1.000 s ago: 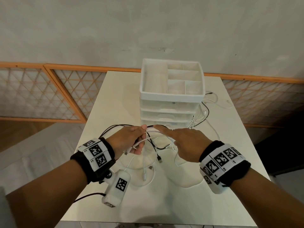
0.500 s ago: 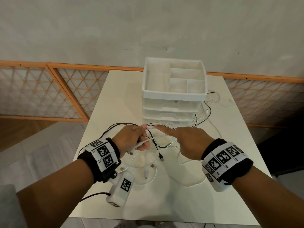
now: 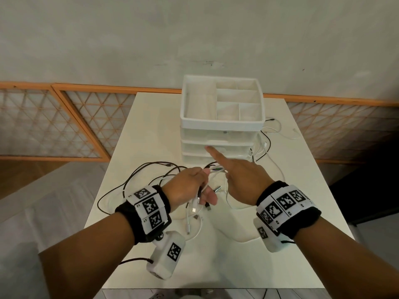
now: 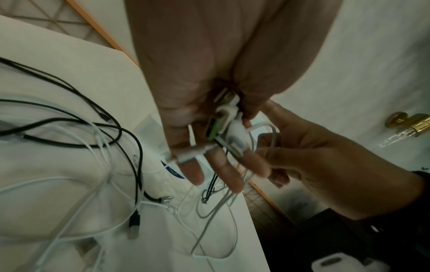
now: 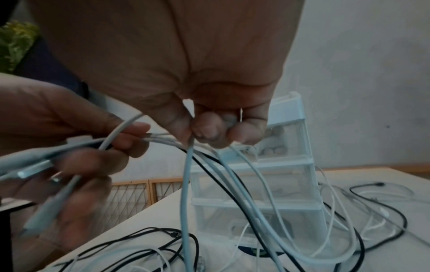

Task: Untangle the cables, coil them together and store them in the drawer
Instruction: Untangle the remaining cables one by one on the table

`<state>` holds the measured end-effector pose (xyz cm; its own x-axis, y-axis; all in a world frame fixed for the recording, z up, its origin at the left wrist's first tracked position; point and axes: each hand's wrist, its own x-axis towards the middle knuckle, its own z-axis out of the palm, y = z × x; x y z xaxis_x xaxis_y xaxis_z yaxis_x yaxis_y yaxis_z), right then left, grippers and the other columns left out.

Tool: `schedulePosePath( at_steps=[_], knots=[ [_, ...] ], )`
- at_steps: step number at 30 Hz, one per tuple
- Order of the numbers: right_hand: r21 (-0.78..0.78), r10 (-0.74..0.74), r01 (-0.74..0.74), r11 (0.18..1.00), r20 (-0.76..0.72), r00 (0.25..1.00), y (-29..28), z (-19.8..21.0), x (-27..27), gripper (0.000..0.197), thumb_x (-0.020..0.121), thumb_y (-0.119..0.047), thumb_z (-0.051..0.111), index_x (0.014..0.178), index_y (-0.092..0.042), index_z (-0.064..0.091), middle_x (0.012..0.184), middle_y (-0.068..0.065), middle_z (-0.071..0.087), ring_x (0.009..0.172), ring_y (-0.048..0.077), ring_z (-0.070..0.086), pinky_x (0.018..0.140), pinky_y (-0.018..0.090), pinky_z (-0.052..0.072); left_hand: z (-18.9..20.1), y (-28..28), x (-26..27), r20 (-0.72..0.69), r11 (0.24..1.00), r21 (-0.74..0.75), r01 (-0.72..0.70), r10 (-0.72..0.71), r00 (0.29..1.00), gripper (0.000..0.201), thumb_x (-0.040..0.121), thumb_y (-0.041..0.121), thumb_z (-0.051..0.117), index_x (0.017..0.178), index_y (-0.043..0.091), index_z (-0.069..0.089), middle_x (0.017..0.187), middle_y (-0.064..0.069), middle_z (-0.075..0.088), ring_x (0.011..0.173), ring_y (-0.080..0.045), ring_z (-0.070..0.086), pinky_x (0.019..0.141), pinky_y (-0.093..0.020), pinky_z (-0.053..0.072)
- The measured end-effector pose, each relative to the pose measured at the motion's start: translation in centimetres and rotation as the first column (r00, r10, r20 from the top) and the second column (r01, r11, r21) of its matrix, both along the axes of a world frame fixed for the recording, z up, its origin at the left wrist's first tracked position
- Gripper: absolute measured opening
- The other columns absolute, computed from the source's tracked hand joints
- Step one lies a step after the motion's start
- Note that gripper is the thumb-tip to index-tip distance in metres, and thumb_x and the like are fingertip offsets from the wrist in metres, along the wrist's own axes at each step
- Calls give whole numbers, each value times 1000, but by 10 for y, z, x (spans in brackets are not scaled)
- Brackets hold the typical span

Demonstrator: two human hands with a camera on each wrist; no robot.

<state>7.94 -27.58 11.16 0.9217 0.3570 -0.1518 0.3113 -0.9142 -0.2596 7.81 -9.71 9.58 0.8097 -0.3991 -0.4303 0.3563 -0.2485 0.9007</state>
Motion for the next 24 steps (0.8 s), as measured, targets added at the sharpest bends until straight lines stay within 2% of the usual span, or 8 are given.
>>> schedulePosePath(
  at_steps=[4,7,9,13,16,19,21,24],
  knots=[
    [20,-86,86,996,-22,996,-2,-1,2,66,95,-25,47,148,-51,19,89,-8,57,90,25,60,78,38,51,0,3,-1,34,1000,-9,22,-21,999,35,105,36,39,84,8,46,55,-3,44,49,-23,56,59,-35,54],
    [16,-193,195,981,-92,977,-8,-13,5,20,89,-48,57,108,-43,59,92,-12,65,95,22,62,83,37,50,11,10,0,137,996,65,58,-67,988,35,104,35,43,83,9,52,54,2,38,40,-12,35,41,-21,36],
    [-49,-310,307,951,-208,928,-23,-24,11,18,86,-49,60,79,-33,61,87,-6,66,89,24,64,79,35,52,19,20,2,204,993,103,62,-82,976,36,102,38,47,81,11,56,55,3,39,41,-10,31,39,-18,28],
    [-27,-555,554,832,-59,830,-74,-37,30,13,90,-30,60,93,-23,70,98,12,70,91,34,64,79,37,52,17,45,3,321,948,305,86,-187,928,43,98,42,52,71,9,56,53,7,46,42,-7,38,42,-16,32],
    [358,-611,527,771,183,770,-89,-40,33,18,87,-16,67,105,-20,70,88,7,70,74,28,65,71,26,44,-5,51,-3,341,822,568,50,-291,894,53,100,47,45,76,3,59,56,8,54,45,-4,45,50,-12,38],
    [85,-524,527,846,-57,850,-84,-63,27,72,86,-26,72,148,-33,36,120,9,63,101,30,64,91,38,51,-27,55,-6,300,804,595,-4,-217,929,57,99,56,36,74,8,52,54,1,57,42,-10,55,51,-17,44],
    [-140,-542,524,840,-167,824,-76,-71,17,94,83,-33,67,154,-40,6,129,13,52,115,34,57,96,45,50,-30,56,-6,285,788,615,-1,-222,933,56,100,57,32,74,11,48,53,-3,55,39,-13,59,49,-16,43],
    [87,-373,387,918,-140,917,-37,-56,2,91,76,-45,66,148,-51,10,119,3,52,110,25,57,97,44,48,-28,52,-4,349,760,650,13,-313,883,54,101,53,34,70,10,44,60,-4,51,46,-12,50,53,-21,38]
  ],
)
